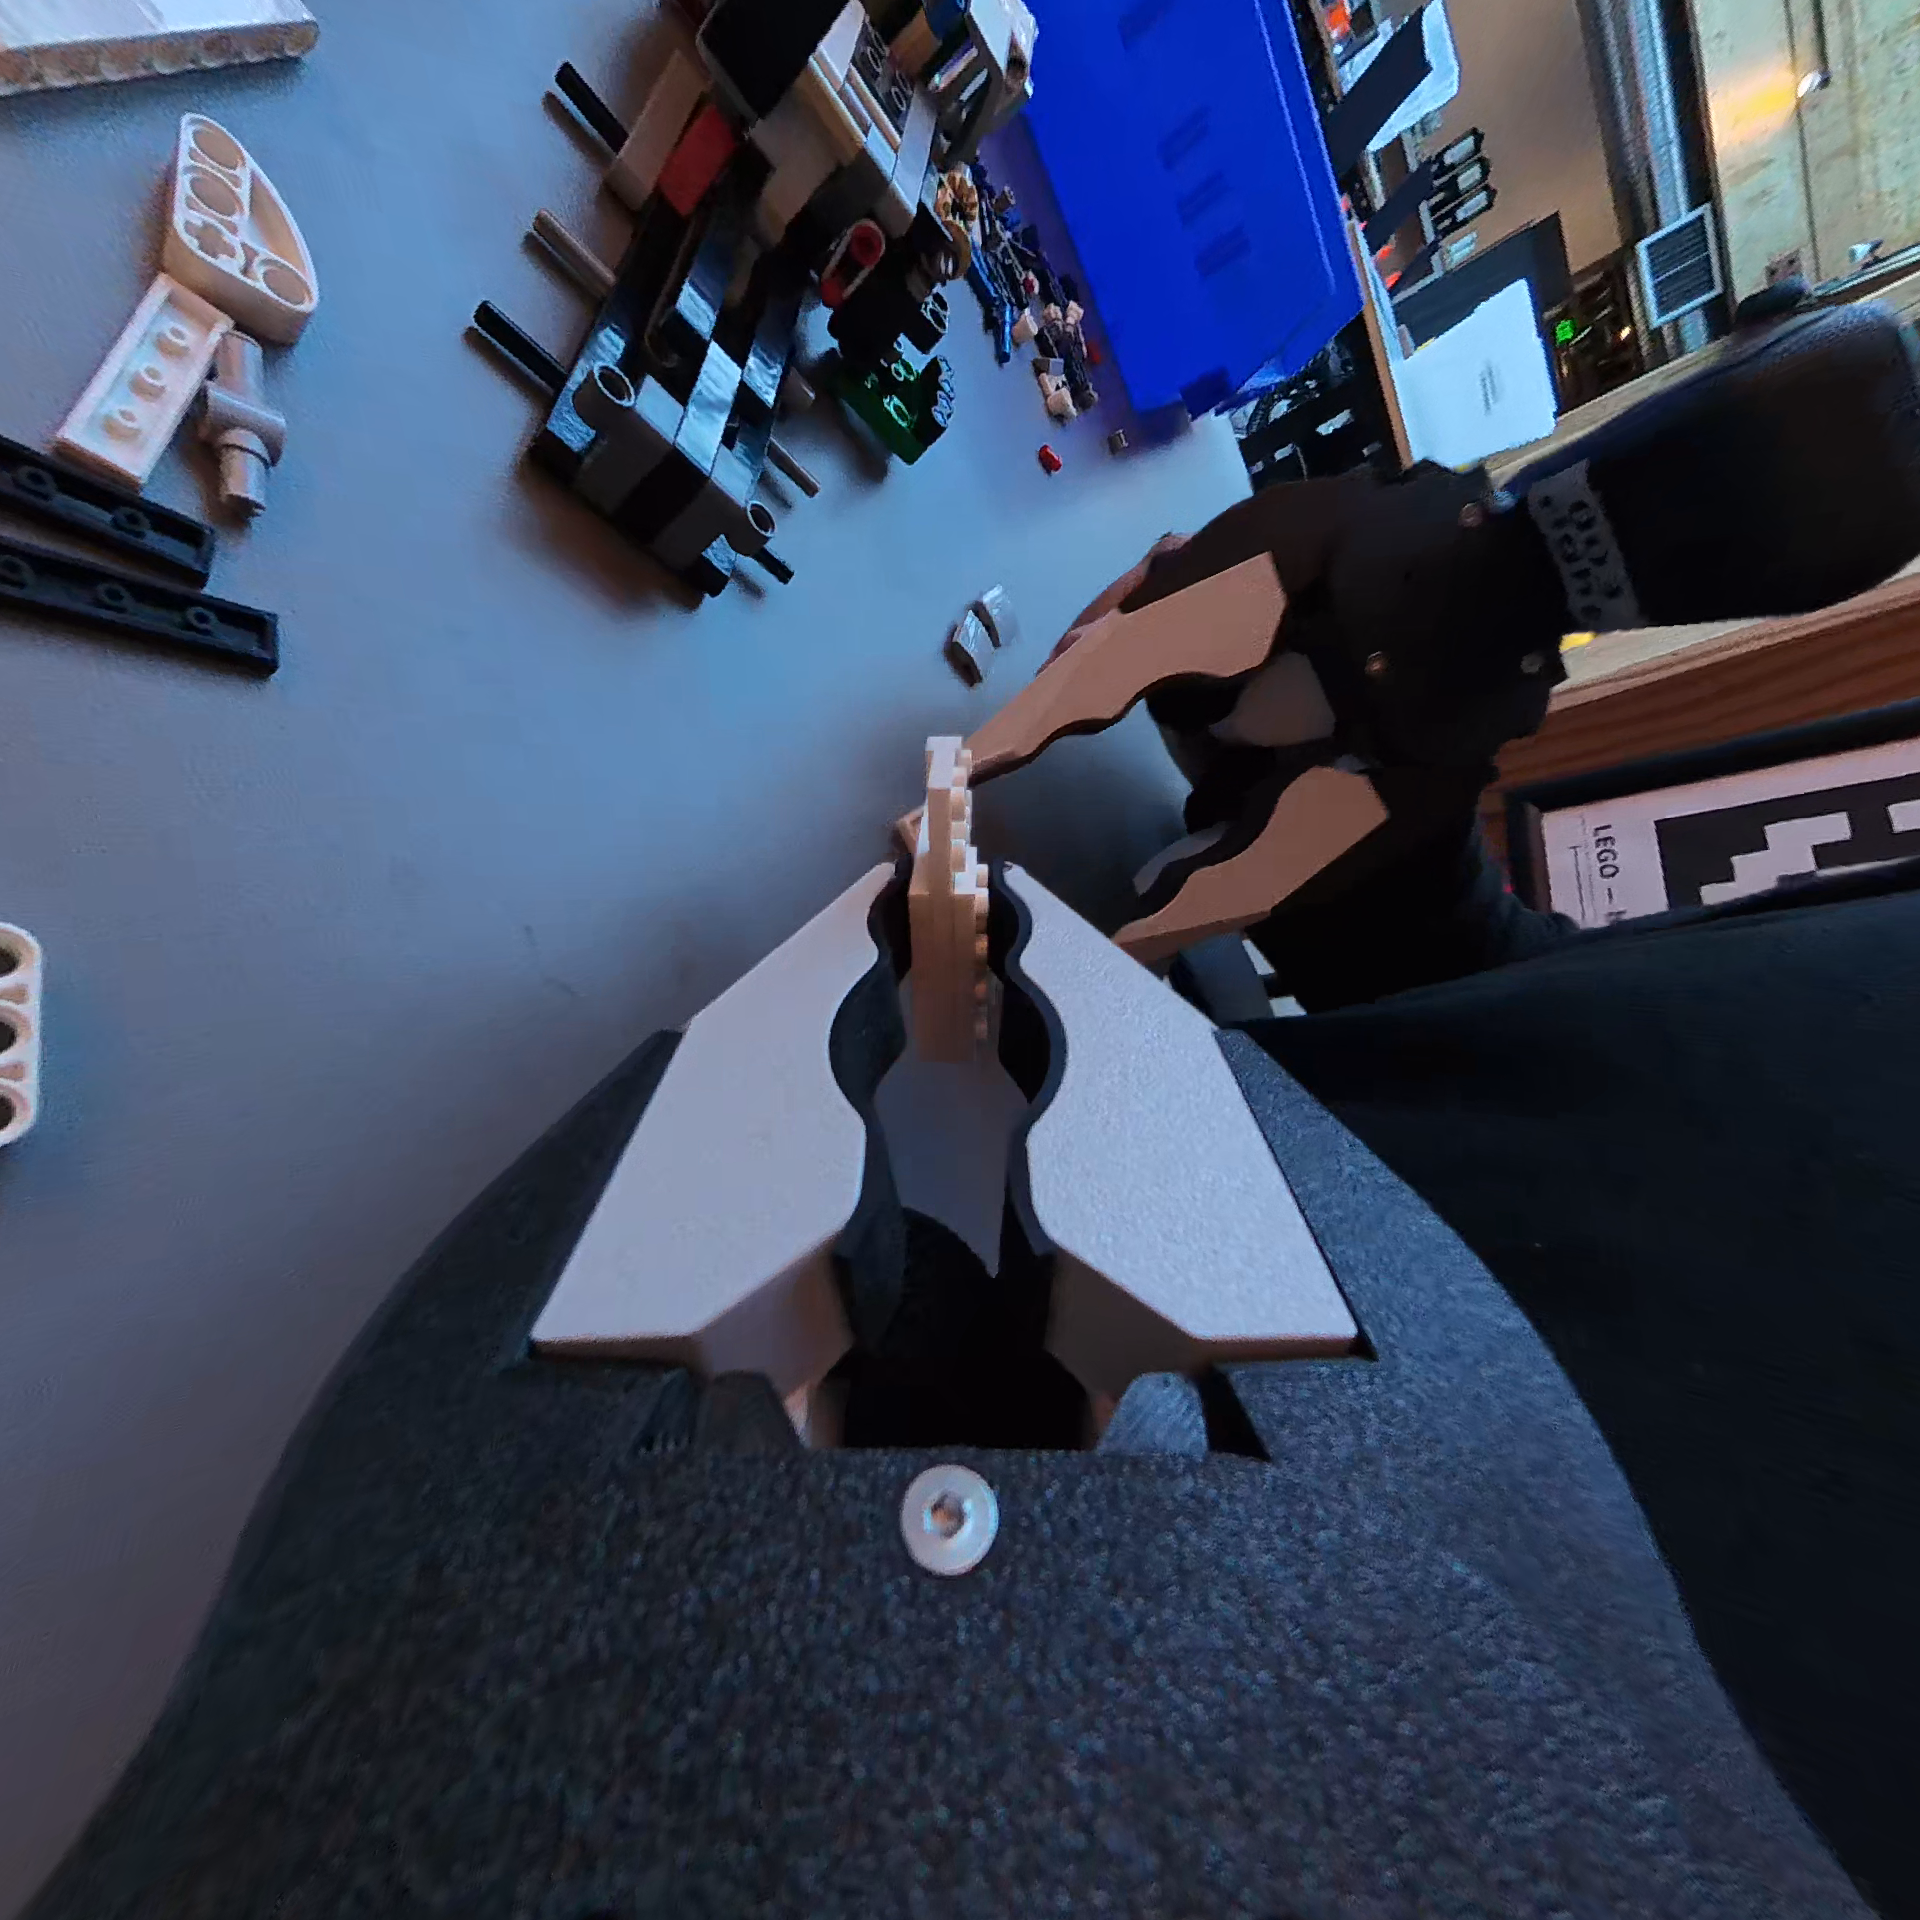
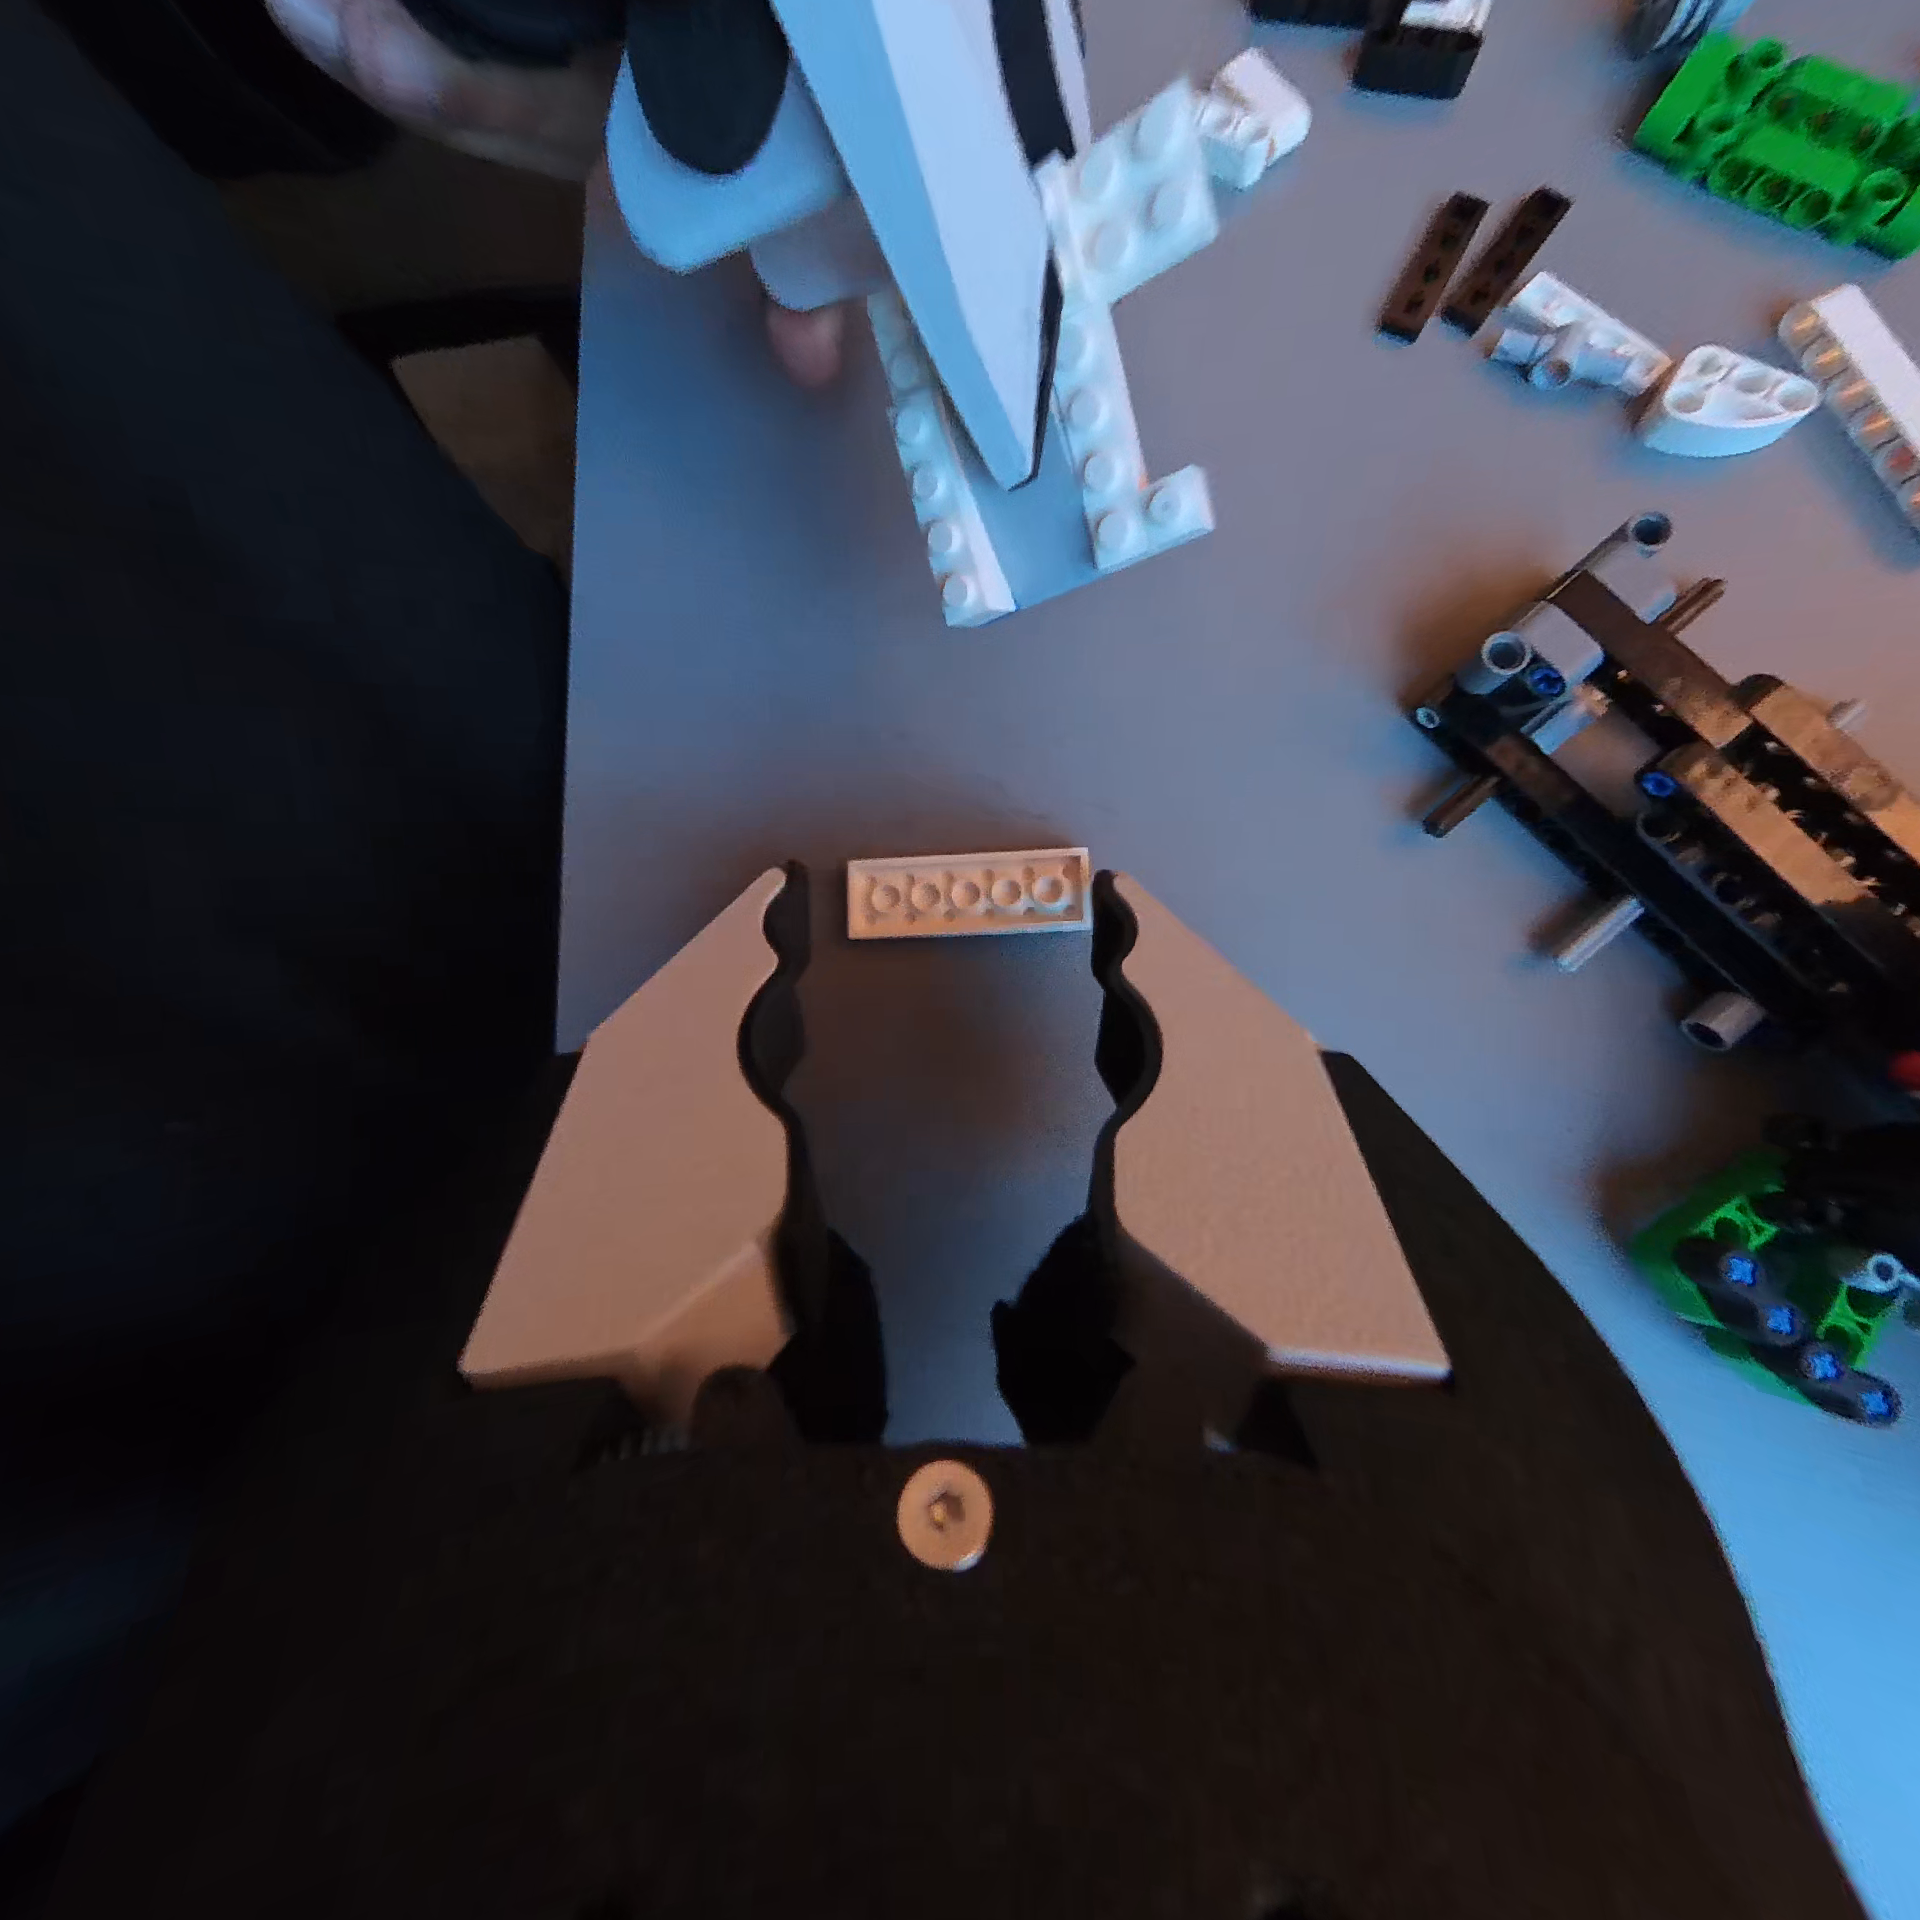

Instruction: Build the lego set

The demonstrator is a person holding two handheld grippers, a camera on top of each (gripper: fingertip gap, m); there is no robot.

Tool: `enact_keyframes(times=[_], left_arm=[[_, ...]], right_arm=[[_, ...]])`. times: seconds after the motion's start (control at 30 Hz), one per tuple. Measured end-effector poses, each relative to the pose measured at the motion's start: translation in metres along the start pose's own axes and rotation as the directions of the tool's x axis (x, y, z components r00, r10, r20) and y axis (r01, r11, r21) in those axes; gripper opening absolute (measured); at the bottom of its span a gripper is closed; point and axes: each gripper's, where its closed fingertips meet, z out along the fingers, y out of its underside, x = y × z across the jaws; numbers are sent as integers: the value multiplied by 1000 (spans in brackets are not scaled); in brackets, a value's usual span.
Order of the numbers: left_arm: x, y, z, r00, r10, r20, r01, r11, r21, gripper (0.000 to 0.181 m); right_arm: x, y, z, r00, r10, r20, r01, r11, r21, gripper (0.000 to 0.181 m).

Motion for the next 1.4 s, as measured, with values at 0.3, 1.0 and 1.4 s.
enact_keyframes(times=[0.3,1.0,1.4], left_arm=[[14,24,25,997,83,-5,-83,991,-106,10],[1,26,40,992,78,96,-65,989,-132,10],[-4,26,36,994,72,87,-60,989,-133,11]], right_arm=[[19,10,-16,901,384,-202,-339,914,224,33],[-3,9,1,894,395,-210,-341,906,252,26],[-2,5,4,925,272,-264,-219,952,215,42]])
